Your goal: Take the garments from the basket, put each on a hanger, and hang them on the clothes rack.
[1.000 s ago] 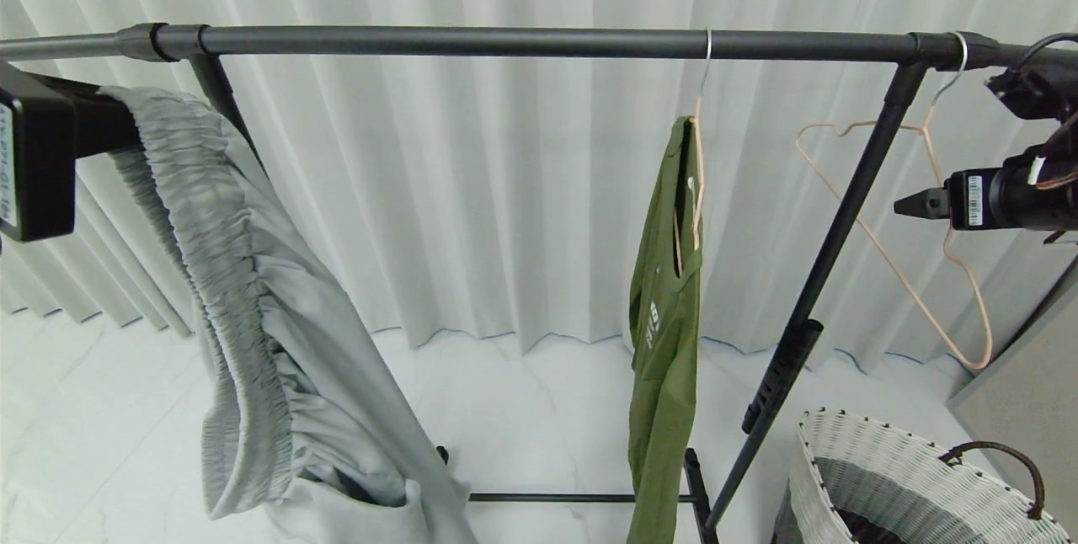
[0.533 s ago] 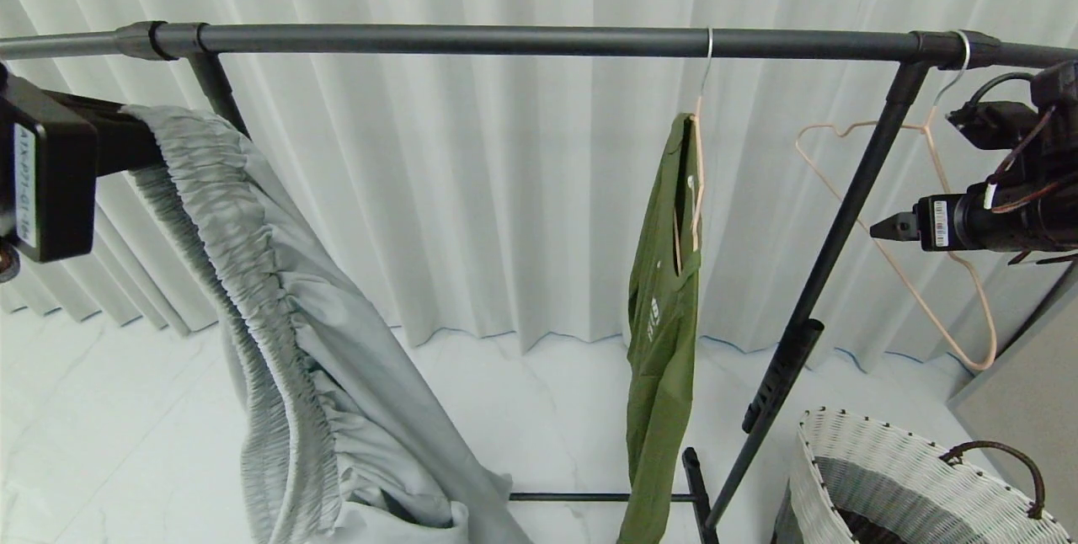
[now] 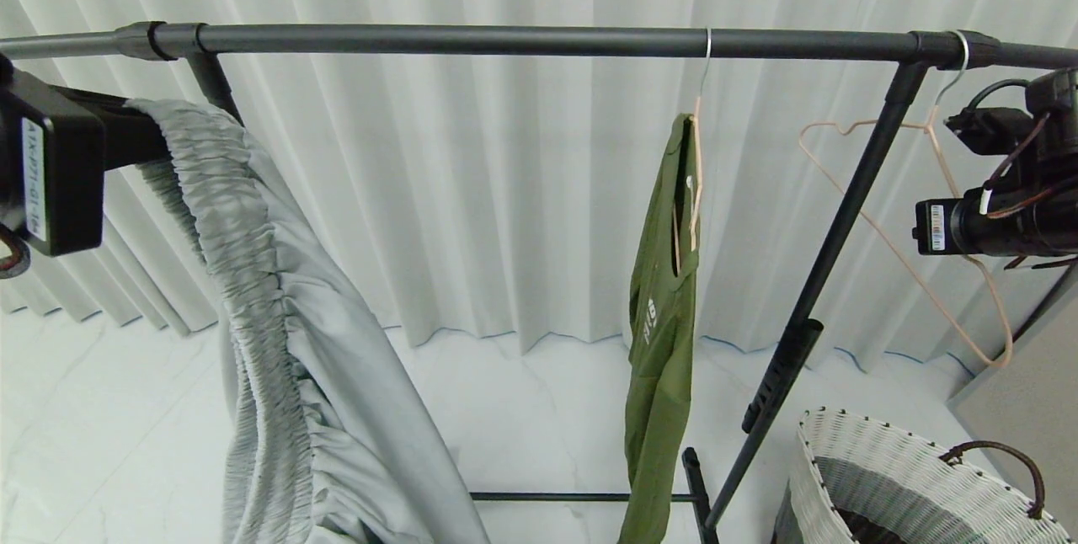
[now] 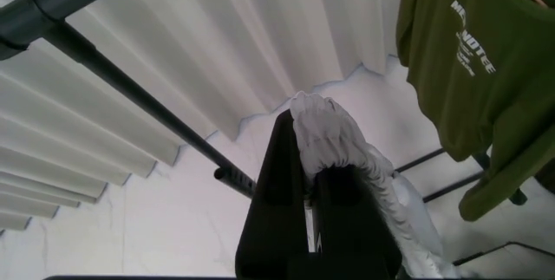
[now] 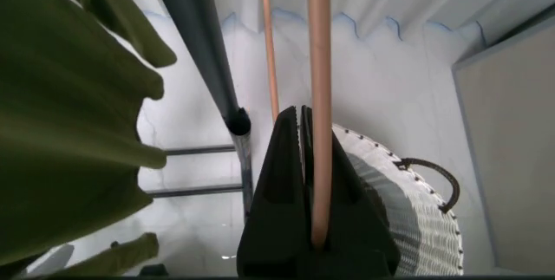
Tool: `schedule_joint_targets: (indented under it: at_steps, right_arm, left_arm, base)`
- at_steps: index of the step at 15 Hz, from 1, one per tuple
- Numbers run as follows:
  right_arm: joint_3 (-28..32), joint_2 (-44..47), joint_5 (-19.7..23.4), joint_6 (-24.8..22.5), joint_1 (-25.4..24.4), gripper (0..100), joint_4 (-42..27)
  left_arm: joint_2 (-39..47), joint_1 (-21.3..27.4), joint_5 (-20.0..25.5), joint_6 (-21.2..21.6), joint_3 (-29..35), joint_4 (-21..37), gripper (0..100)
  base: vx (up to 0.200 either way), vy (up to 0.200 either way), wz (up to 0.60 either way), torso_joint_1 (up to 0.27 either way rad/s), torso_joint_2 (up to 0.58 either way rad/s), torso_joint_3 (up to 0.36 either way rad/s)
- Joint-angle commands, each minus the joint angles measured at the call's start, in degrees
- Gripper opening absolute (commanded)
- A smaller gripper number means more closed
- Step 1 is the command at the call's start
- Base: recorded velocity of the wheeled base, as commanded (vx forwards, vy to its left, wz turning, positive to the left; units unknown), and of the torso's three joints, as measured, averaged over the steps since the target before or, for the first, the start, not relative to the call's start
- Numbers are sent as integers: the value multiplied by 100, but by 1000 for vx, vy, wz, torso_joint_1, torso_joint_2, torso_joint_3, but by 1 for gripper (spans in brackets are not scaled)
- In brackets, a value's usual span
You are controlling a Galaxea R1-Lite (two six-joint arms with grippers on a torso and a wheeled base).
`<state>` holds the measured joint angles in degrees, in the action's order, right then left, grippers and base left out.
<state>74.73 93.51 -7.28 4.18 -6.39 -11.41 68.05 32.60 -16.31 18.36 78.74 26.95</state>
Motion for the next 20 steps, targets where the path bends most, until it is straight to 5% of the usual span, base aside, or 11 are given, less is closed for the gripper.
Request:
schedule_joint_targets:
  at_steps: [1, 13, 20]
  right_arm:
    - [-2, -53, -2, 48, -12, 0, -2]
    - [-468, -1169, -37, 65, -302, 0, 614]
    - [-1505, -2390, -54, -216, -372, 0, 640]
  left_arm:
    - [7, 1, -4, 1, -25, 3, 0]
    - [-178, 1, -4, 10, -166, 3, 0]
    - [-195, 1, -21, 115, -368, -357, 0]
  base:
    - [0, 0, 0, 0, 0, 0]
    - [0, 0, 0, 0, 0, 0]
    - [-29, 0, 0, 1, 0, 0]
